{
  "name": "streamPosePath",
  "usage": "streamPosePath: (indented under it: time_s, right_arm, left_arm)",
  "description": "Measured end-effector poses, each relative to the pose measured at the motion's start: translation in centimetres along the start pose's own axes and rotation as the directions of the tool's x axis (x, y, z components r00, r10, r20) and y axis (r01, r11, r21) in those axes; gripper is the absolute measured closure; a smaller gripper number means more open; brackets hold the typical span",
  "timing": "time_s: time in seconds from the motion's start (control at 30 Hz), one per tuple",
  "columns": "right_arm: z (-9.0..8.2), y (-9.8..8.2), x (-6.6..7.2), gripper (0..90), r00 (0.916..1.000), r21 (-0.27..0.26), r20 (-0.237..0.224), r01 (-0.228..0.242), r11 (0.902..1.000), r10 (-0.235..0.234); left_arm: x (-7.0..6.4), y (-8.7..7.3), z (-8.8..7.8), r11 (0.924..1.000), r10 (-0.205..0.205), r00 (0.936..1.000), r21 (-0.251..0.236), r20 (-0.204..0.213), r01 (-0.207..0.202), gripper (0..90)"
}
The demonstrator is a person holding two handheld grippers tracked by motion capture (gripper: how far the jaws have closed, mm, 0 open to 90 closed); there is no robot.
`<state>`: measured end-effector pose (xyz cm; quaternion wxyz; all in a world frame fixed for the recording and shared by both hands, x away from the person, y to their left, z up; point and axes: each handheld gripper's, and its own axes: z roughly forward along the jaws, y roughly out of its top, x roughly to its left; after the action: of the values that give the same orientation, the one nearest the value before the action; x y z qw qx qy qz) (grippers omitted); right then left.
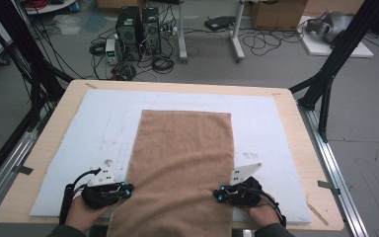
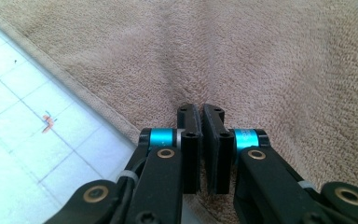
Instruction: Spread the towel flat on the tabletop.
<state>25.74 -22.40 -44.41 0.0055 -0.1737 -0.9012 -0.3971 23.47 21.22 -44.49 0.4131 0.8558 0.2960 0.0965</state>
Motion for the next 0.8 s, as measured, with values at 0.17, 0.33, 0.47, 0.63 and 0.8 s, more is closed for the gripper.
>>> streamPosePath:
  time_s: [0.17,0.33,0.47,0.63,0.8]
  right_arm:
    - [-0.2,-0.2,0.5,86.1,0.9995,-0.004,-0.03,-0.008,1.0,0.008]
    - [-0.7,0.3,0.1,72.7,0.9993,-0.074,-0.02,-0.033,0.9967,0.031]
    - [-1.0,1.2,-0.7,59.7,0.998,-0.094,0.04,-0.045,0.9945,0.049]
    - [-1.4,2.5,-2.1,42.1,0.9929,-0.121,0.088,-0.069,0.9903,0.08]
    - [-1.7,3.8,-3.4,34.3,0.9884,-0.148,0.119,-0.077,0.9861,0.095]
  left_arm:
    - [-0.2,-0.4,-0.6,0.9999,-0.015,0.9998,-0.008,0.013,0.015,84.8]
    - [0.6,0.5,-1.0,0.9971,-0.065,0.9976,-0.038,0.022,0.066,66.5]
    - [1.4,1.5,-1.2,0.9928,-0.073,0.9972,-0.094,0.018,0.074,57.2]
    - [2.0,2.8,-1.0,0.9873,-0.055,0.9985,-0.149,0.0,0.055,47.8]
    - [2.6,4.1,-0.5,0.9841,-0.055,0.9984,-0.17,-0.012,0.052,40.3]
